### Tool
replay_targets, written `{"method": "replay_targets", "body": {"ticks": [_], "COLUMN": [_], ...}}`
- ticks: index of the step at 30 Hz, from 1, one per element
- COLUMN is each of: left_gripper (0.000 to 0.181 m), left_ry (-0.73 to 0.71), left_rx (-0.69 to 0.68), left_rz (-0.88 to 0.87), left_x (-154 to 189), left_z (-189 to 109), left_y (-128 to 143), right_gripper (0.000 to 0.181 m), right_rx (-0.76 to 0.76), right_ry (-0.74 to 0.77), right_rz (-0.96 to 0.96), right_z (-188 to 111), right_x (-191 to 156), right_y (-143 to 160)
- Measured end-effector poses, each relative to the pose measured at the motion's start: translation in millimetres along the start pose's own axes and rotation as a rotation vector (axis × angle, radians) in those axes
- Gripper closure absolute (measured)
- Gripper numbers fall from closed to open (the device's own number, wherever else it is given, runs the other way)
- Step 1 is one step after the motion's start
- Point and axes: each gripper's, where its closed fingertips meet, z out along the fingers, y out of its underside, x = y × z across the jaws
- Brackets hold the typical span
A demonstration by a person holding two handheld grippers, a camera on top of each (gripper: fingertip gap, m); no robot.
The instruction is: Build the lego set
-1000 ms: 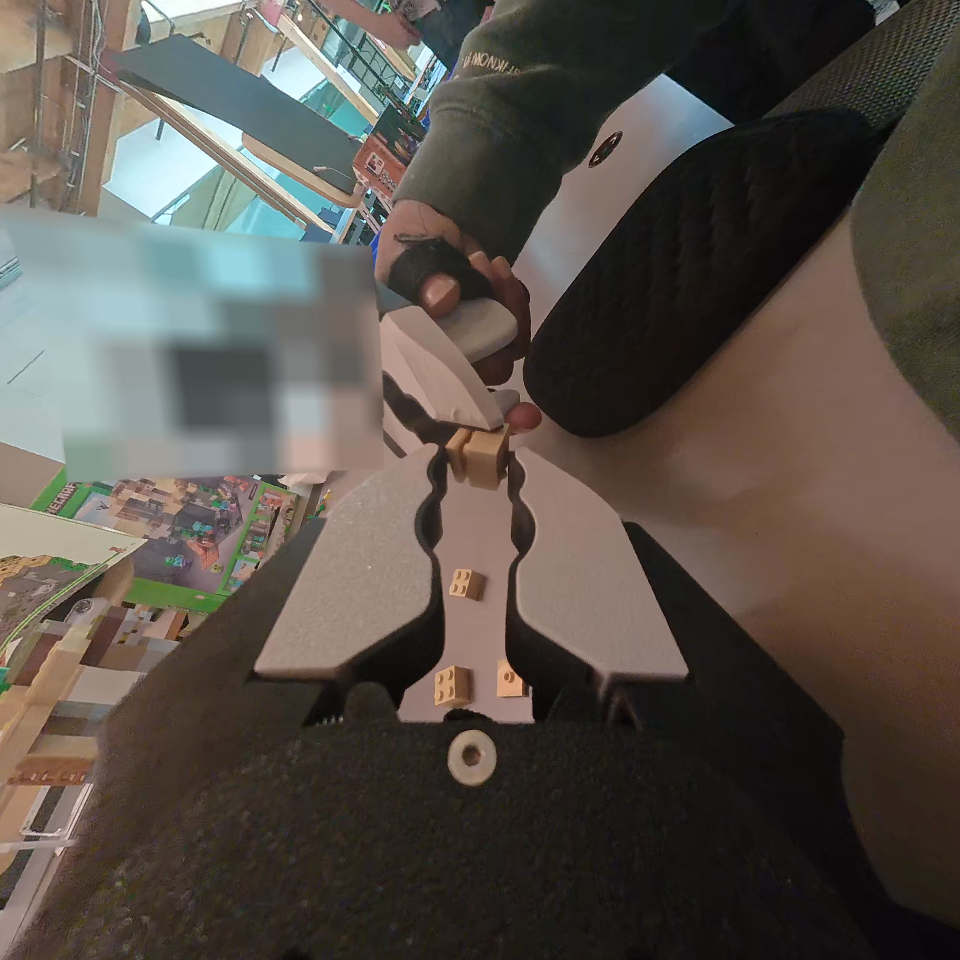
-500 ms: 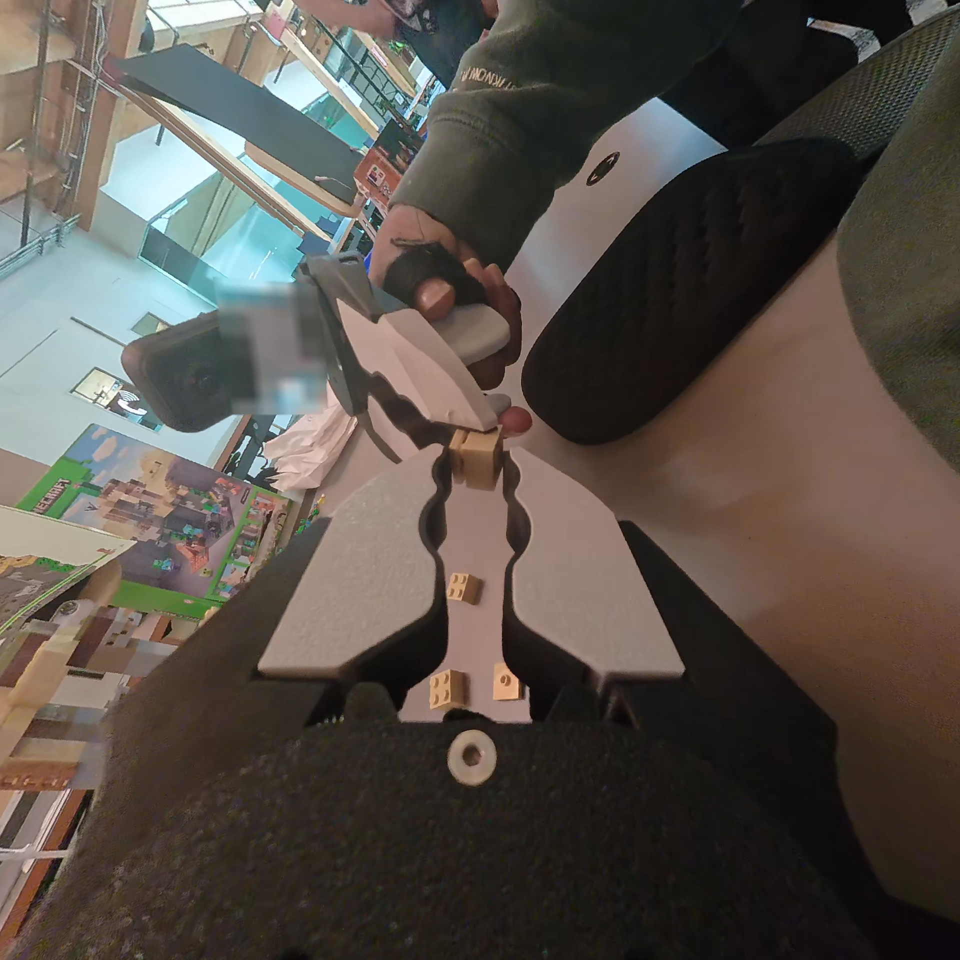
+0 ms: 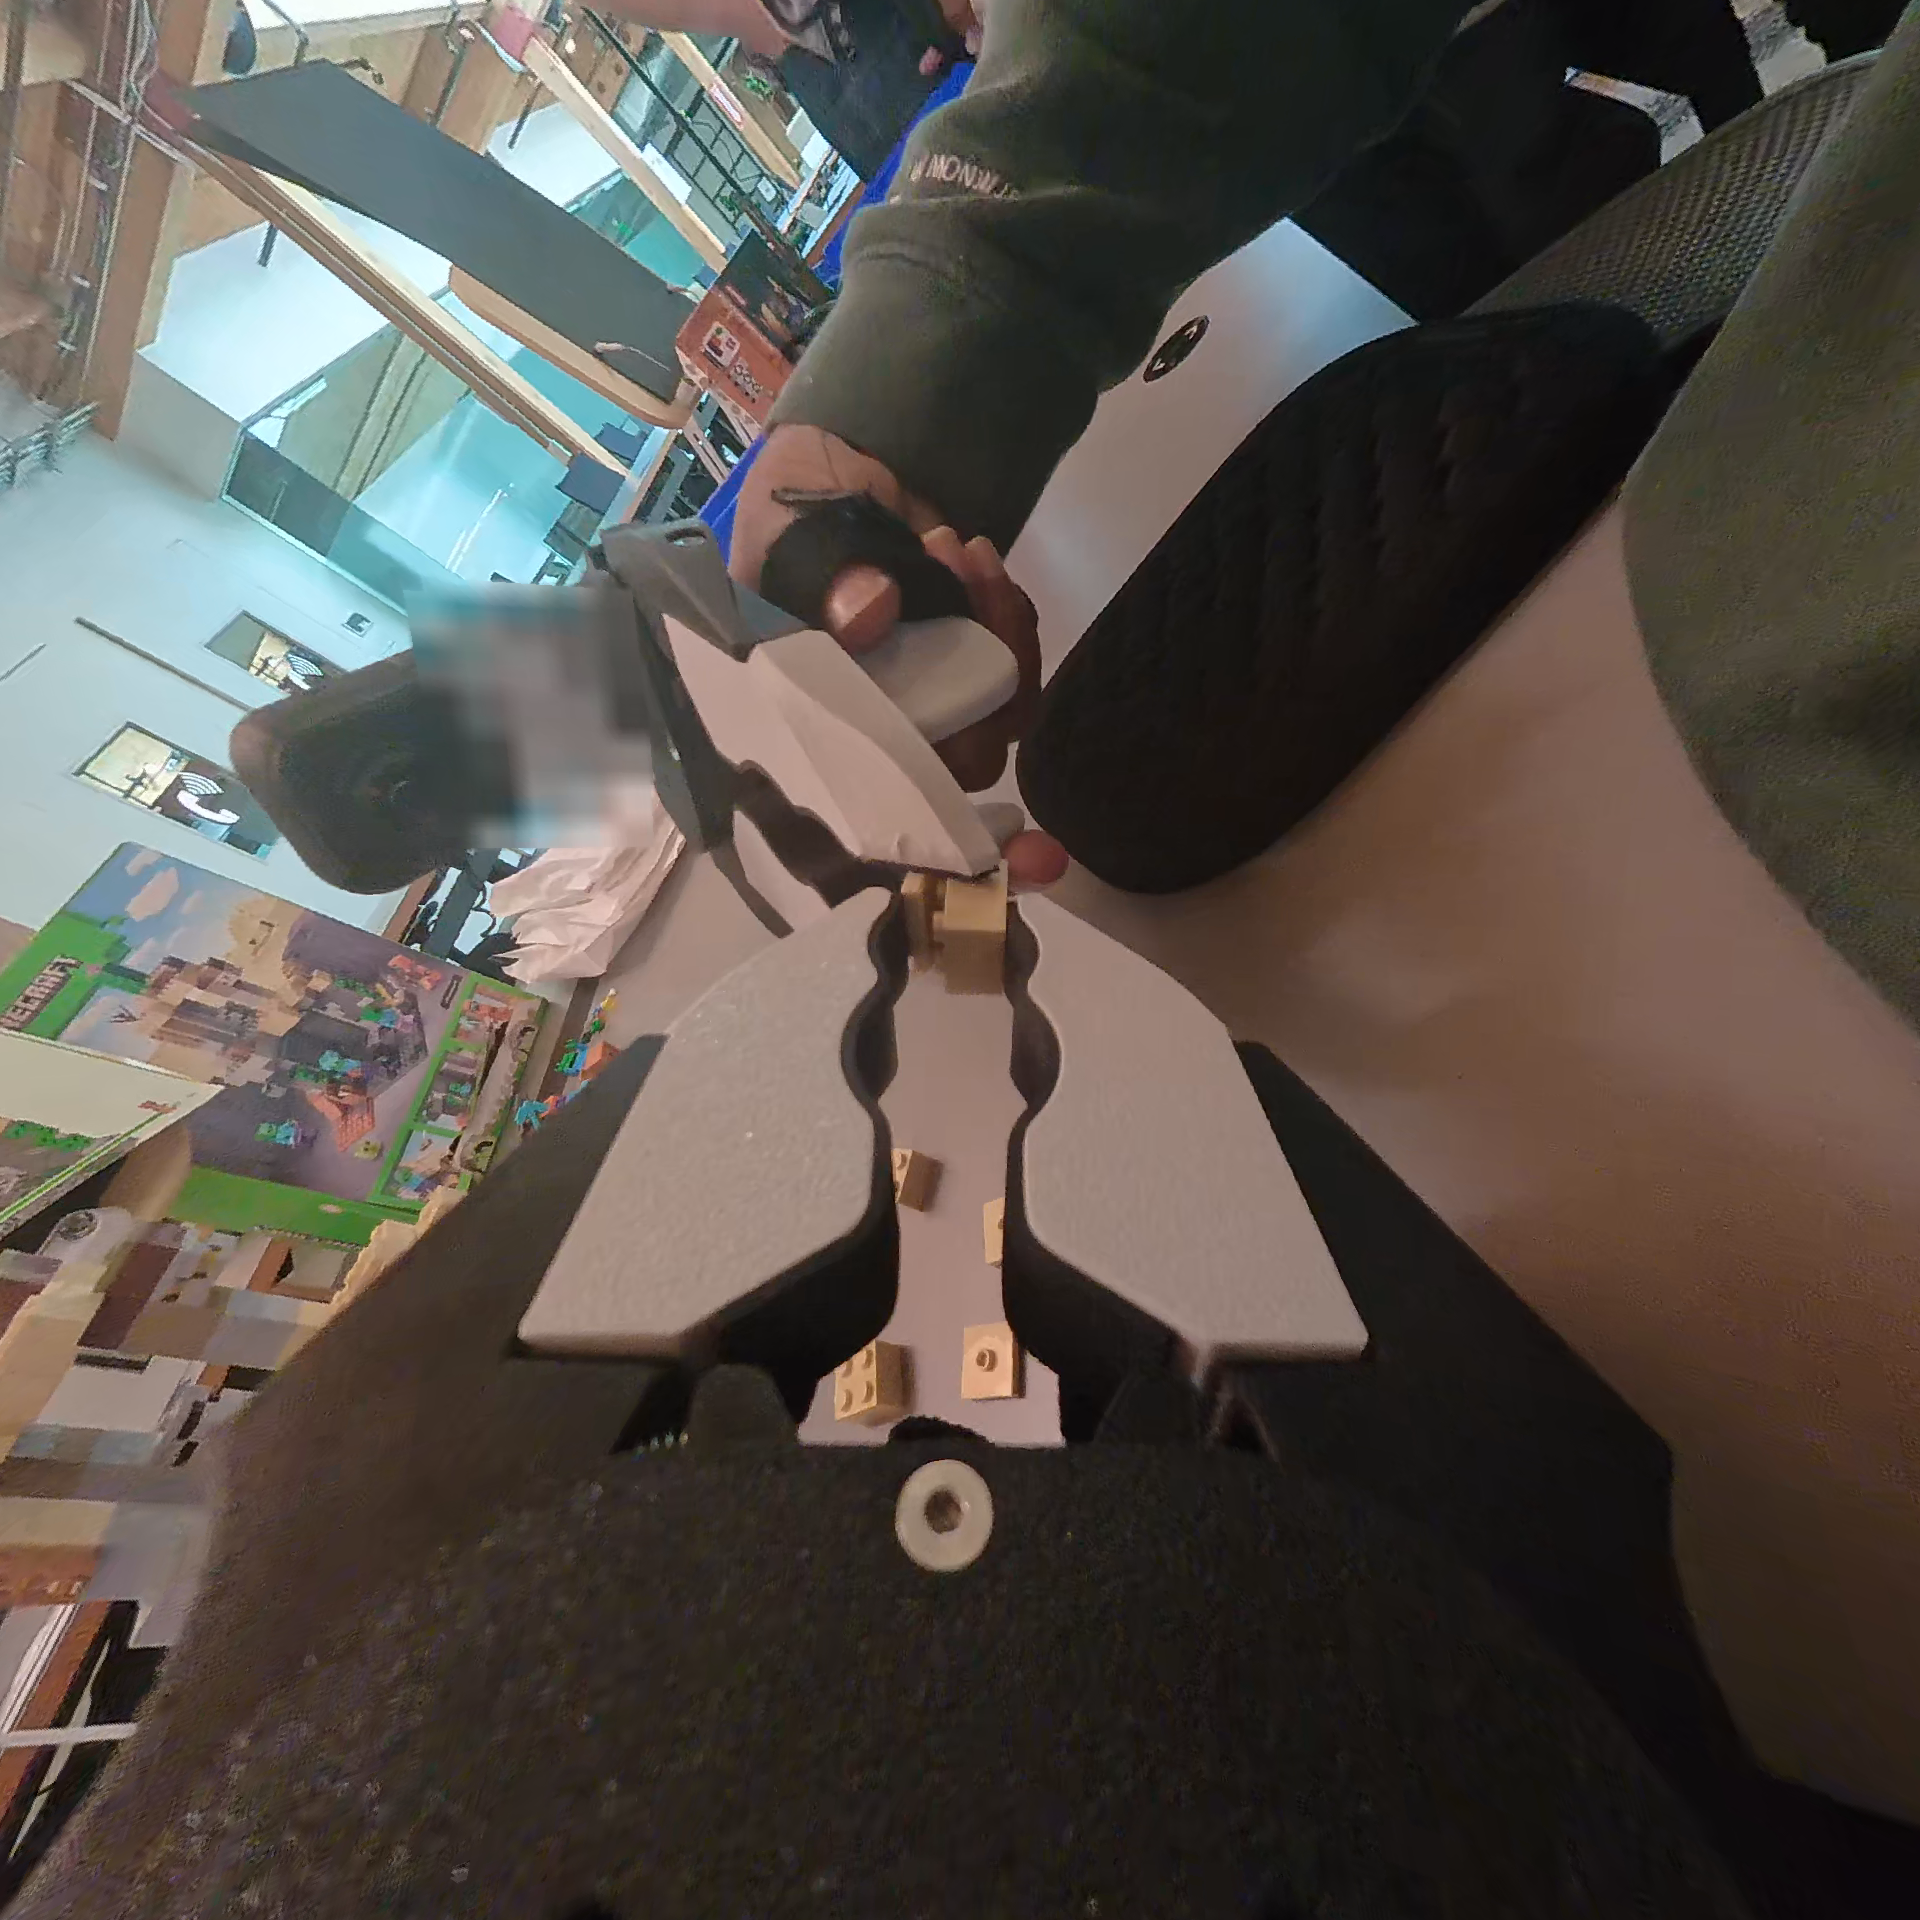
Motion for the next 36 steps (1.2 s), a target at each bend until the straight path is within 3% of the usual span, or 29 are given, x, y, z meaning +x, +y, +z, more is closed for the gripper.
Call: {"method": "replay_targets", "body": {"ticks": [5,11,15,36], "left_gripper": [0.165,0.165,0.165,0.165], "left_ry": [-0.037,-0.107,-0.142,-0.171], "left_rx": [0.001,-0.004,-0.011,-0.034], "left_rz": [-0.010,-0.023,-0.019,0.028], "left_x": [-8,-22,-27,-29], "left_z": [-2,-6,-7,-5], "left_y": [0,3,3,4], "right_gripper": [0.163,0.154,0.162,0.164], "right_rx": [0.077,0.288,0.360,0.326], "right_ry": [-0.001,0.082,0.134,0.162], "right_rz": [-0.024,-0.083,-0.131,-0.119], "right_z": [-4,-5,-3,-7], "right_x": [-1,2,2,2], "right_y": [-8,-21,-25,-23]}}
